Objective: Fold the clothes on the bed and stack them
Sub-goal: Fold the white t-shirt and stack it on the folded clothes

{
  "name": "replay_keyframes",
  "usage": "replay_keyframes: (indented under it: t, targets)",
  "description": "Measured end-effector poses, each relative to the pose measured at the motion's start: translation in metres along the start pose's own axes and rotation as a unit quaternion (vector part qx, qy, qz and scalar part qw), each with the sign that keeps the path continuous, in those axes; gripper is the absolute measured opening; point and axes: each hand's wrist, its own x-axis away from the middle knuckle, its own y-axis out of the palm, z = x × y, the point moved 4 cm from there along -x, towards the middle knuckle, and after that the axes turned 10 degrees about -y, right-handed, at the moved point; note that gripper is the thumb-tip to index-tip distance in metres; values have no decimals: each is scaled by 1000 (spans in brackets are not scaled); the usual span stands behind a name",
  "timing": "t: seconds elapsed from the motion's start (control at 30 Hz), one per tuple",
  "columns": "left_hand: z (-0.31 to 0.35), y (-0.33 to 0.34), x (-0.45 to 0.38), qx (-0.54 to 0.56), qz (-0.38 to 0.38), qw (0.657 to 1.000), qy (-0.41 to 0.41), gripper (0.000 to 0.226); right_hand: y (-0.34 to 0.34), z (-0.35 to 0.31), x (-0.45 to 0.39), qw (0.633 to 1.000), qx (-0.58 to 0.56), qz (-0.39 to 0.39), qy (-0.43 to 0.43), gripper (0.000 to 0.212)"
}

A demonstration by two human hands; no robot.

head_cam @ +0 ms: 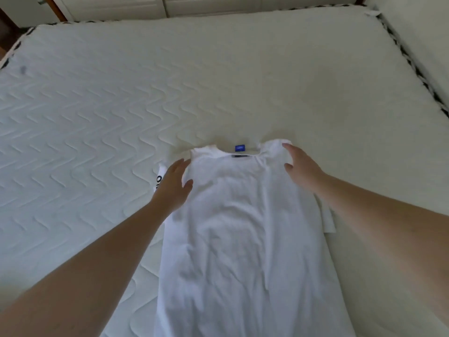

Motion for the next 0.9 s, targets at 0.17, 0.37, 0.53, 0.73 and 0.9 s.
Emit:
replay_keyframes:
  t: [0.17,0.37,0.53,0.73,0.9]
  targets:
    - [-35,73,90,-29,-83,995,41,60,66,16,71,999,-21,-34,9,57]
    - [-58,166,221,-149,-157,974,66,69,158,22,196,986,86,-129,-54,61]
    - [-47,205,318,-175,-169,968,69,76,208,24,305,964,156,-200,-81,70]
    - [-58,221,387,-226,-204,942,140,103,230,30,393,930,202,-265,-155,109]
    - [-67,198,400,-230,-85,958,151,63,207,36,402,952,244,-131,-131,70]
